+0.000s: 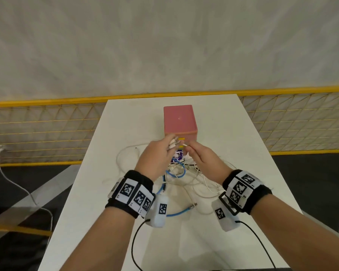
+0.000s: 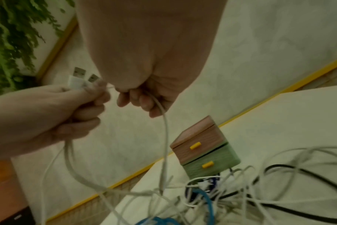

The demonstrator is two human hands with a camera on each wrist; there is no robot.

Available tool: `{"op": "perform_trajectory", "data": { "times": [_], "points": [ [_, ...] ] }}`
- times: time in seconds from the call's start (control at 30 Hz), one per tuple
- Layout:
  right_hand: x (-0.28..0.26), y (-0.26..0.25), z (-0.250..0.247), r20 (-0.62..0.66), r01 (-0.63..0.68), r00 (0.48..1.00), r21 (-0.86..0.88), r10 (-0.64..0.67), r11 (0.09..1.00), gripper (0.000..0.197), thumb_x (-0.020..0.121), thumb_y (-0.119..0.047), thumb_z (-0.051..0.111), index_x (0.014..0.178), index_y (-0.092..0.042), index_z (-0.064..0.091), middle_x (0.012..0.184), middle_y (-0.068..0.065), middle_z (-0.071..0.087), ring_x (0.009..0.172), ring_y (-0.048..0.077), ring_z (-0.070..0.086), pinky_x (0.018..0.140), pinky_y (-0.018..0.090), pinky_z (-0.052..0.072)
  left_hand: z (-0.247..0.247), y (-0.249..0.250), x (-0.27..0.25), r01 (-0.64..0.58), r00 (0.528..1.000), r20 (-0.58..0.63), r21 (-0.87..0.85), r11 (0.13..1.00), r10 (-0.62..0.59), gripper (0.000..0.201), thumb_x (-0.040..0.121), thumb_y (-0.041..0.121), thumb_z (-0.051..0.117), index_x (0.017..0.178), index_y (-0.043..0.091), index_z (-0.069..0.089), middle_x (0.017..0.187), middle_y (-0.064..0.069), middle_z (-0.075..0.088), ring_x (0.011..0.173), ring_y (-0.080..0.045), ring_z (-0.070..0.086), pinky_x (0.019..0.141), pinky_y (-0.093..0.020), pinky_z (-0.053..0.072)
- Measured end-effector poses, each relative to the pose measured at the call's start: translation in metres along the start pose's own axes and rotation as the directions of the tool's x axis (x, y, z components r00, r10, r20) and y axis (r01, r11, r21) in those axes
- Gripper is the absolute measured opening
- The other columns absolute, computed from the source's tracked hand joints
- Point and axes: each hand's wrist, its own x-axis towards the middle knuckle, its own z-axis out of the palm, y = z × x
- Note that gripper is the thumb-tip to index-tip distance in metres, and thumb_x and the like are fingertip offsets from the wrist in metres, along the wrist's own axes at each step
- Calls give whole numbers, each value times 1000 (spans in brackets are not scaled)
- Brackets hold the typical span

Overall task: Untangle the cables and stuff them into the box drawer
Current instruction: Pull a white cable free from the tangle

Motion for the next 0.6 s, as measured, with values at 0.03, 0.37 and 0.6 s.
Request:
{"op": "perform_trajectory", "data": {
  "times": [0.03, 0.37, 0.6],
  "points": [
    [-3, 6, -2, 24, -25, 999, -28, 26, 999, 23, 101, -21, 35, 88, -13, 51, 72, -7, 50, 67, 4, 49, 65, 17, 38, -4, -5, 1, -1, 999, -45, 22, 1000, 2, 18, 99, 36, 51, 103, 19, 55, 54, 9, 45, 47, -5, 43, 49, -27, 34],
    [19, 24, -9, 262, -218, 918, -288, 296, 932, 26, 96, -8, 39, 99, -10, 65, 82, -7, 62, 79, 16, 58, 74, 22, 44, -24, -29, -2, 119, 988, -105, 53, 991, -114, 26, 97, 44, 48, 87, 20, 50, 57, 3, 51, 61, -24, 54, 61, -37, 46],
    [74, 21, 2, 195, -300, 940, 85, 279, 950, 77, 89, 14, 35, 151, -22, 6, 153, 14, 29, 133, 31, 43, 109, 38, 39, -28, -41, -4, 230, 940, -228, -124, 965, -253, 63, 94, 40, 57, 146, 32, 21, 71, -10, 64, 67, -28, 62, 66, -39, 50]
  ]
}}
